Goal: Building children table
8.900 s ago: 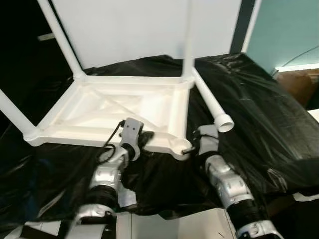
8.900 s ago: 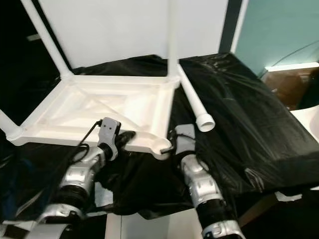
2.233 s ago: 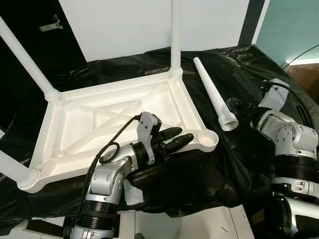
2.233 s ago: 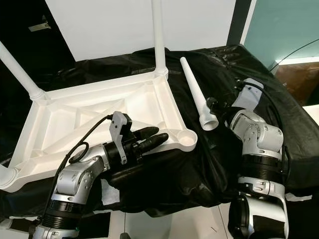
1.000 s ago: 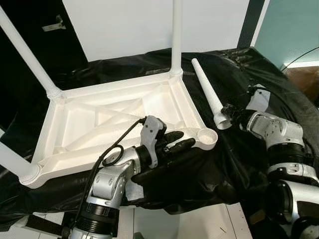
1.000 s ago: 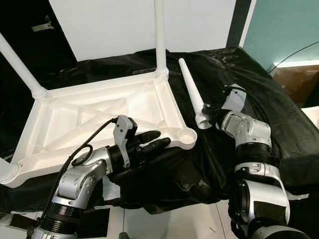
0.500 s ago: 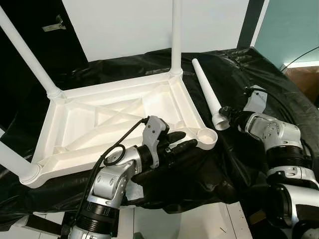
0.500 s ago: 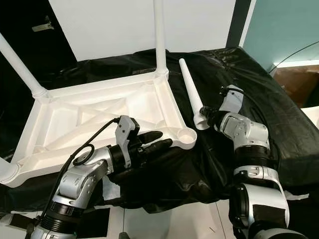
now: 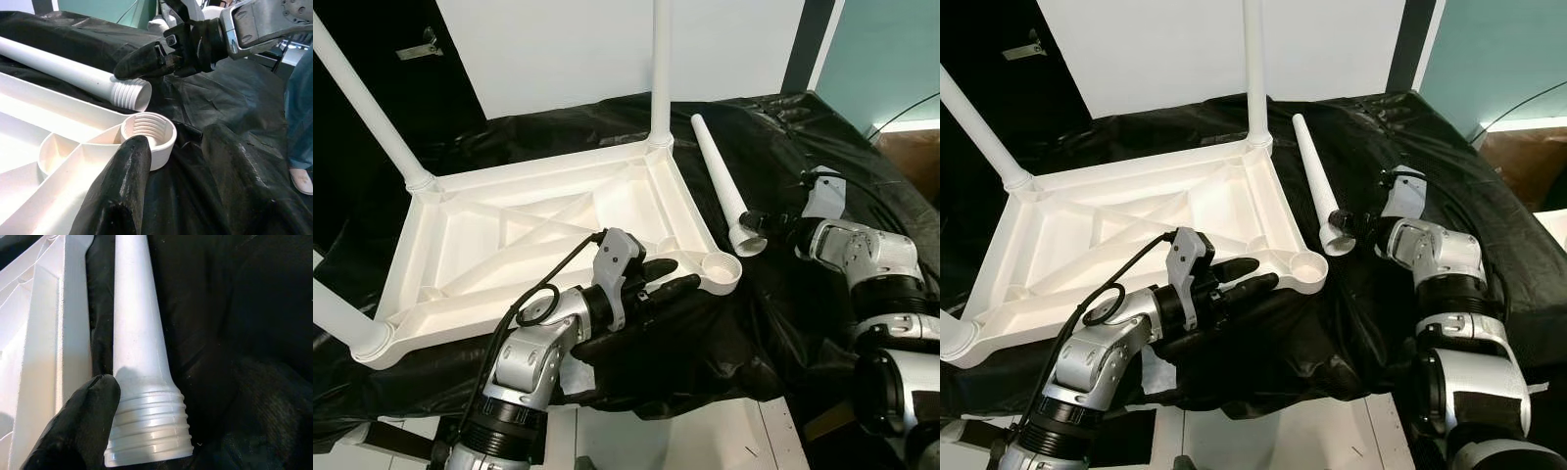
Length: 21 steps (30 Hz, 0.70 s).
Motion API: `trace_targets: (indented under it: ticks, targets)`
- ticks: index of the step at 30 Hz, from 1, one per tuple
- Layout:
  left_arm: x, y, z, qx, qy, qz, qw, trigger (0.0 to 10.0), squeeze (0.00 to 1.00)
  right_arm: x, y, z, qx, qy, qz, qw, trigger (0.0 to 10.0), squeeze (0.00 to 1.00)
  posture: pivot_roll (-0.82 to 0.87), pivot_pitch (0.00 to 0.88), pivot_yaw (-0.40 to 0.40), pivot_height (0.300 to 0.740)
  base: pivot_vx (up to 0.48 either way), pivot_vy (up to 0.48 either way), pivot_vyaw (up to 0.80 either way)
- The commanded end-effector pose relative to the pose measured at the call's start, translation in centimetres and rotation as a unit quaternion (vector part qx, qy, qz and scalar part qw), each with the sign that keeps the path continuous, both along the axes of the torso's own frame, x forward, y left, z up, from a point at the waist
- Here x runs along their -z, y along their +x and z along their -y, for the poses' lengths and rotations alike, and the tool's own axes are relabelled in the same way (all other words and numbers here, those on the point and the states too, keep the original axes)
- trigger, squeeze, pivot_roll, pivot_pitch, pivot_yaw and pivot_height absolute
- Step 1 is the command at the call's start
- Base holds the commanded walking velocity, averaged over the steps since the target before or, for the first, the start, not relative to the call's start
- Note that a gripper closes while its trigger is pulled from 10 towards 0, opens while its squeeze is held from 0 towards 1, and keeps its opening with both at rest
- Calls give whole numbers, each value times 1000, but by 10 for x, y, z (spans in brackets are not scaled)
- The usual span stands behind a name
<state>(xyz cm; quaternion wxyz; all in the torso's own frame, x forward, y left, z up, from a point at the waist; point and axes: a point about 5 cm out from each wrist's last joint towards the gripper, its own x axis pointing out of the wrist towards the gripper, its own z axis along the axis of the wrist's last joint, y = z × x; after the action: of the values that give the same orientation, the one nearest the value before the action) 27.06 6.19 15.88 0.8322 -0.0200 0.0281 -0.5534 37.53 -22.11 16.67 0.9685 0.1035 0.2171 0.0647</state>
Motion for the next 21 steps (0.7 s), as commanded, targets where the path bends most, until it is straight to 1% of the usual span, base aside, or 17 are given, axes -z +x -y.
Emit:
trace_targets:
  ticks: [1,3,4,5,6,7,11,16,17,18,21]
  targets:
    - [4,0,0,-7,10,-1,1000,10000,0,13,-2,-2,-12,-8,-28,1000,10000,0,-82,23,48,740,0,0,0]
    - [5,0,0,-8,11,-3,1000,10000,0,26,-3,-3,-14,-4,-52,999,10000,0,-71,24,45,740,0,0,0]
    - [5,0,0,-8,11,-3,1000,10000,0,26,-3,-3,-14,-4,-52,999,10000,0,-71,24,45,740,0,0,0]
    - [5,0,-1,-10,13,-4,1000,10000,0,34,-4,-4,-8,1,-68,998,10000,0,-67,27,44,740,0,0,0]
    - [5,0,-1,-10,13,-4,1000,10000,0,34,-4,-4,-8,1,-68,998,10000,0,-67,27,44,740,0,0,0]
    - [6,-1,-1,-11,14,-6,1000,10000,0,39,-5,-5,-5,8,-81,997,10000,0,-65,28,44,740,0,0,0]
    - [7,-1,-1,-13,16,-8,1000,10000,0,44,-6,-8,-4,14,-97,995,10000,0,-62,30,44,740,0,0,0]
    - [8,-2,-1,-15,16,-11,1000,10000,0,43,-3,-11,2,17,-104,994,10000,0,-58,31,44,740,0,0,0]
    - [9,-2,-1,-16,16,-12,1000,10000,0,40,0,-12,8,8,-96,995,0,0,-56,29,44,740,0,0,0]
    - [9,-2,-2,-17,15,-13,1000,10000,0,38,1,-12,11,0,-90,996,0,0,-56,29,44,740,0,0,0]
    - [9,-2,-2,-17,15,-13,1000,10000,0,38,1,-12,11,0,-90,996,0,0,-56,29,44,740,0,0,0]
